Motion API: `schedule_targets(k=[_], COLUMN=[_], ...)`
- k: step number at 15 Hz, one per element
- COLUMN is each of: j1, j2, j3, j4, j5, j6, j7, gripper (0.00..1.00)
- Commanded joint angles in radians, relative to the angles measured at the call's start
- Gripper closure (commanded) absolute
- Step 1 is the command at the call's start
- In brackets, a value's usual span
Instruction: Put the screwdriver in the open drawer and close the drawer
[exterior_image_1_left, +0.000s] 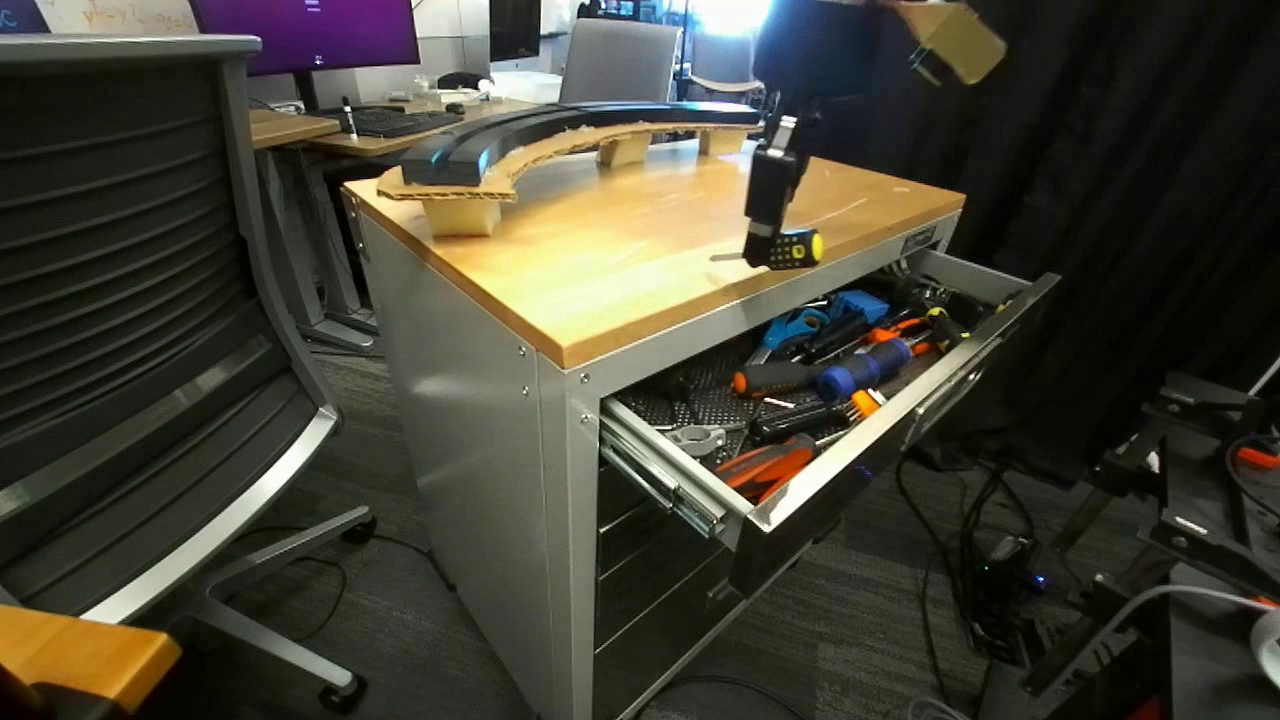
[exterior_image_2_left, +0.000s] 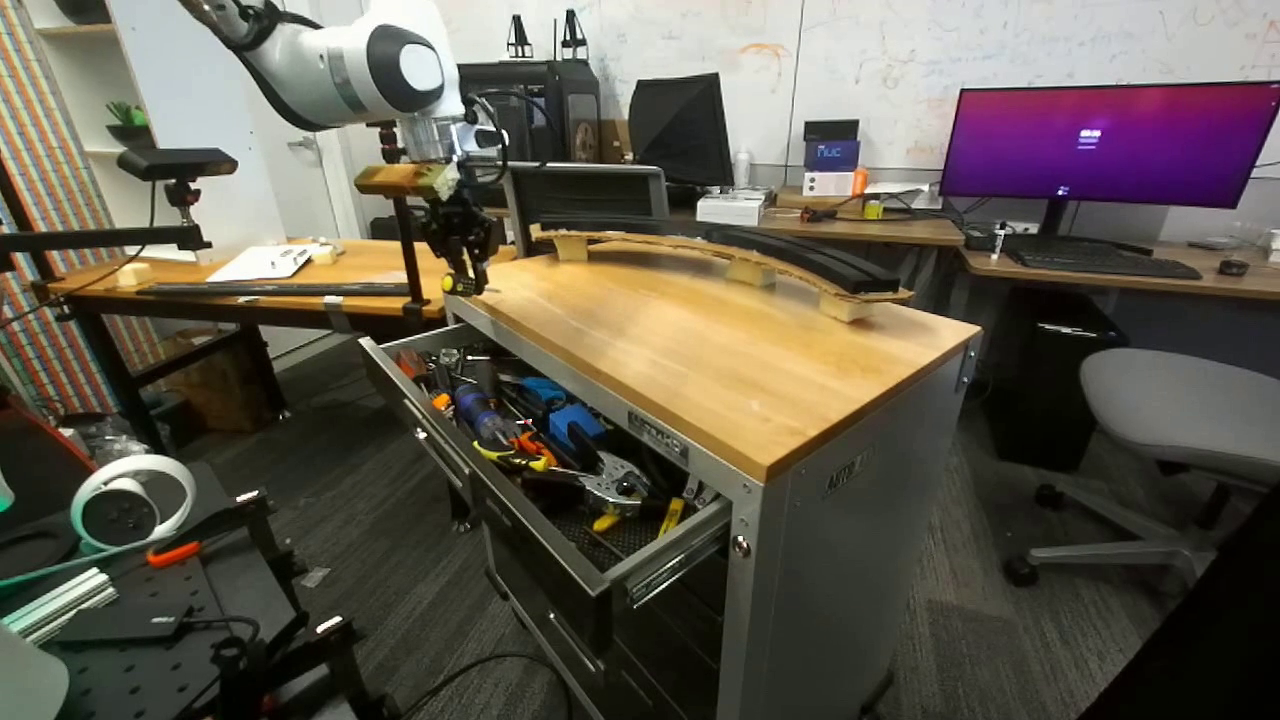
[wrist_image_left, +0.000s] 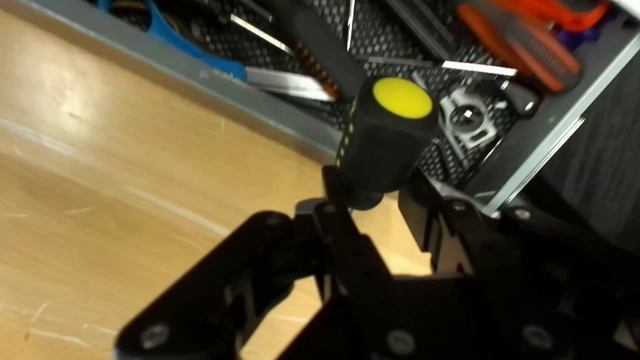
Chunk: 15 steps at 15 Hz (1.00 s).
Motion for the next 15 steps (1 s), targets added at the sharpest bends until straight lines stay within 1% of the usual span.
schedule_targets(k=[1, 2, 3, 4, 5, 8, 10, 13, 15], j1=[-0.020, -0.015, -0.012, -0.010, -0.007, -0.009, -0.014, -0.026, -0.047], j2=[-0.114, -0.122, -0.138, -0.143, -0.150, -0.165, -0.198, -0.269, -0.300], j3=[0.049, 0.050, 0.053, 0.059, 0.063, 0.075, 0.075, 0.059, 0.044], j4=[-0.059, -0.059, -0.077, -0.084, -0.093, -0.112, -0.137, -0.209, -0.251], j5=[0.069, 0.057, 0.044, 0.041, 0.038, 0.051, 0.055, 0.028, 0.027], j6=[-0.143, -0.149, -0.135, -0.127, -0.119, -0.141, -0.194, -0.368, -0.438], j7=[-0.157, -0.148, -0.128, -0.117, -0.106, -0.115, -0.121, -0.048, 0.020], gripper=[0.90, 0.89, 0.42, 0.42, 0.36, 0.12, 0.00, 0.00, 0.00])
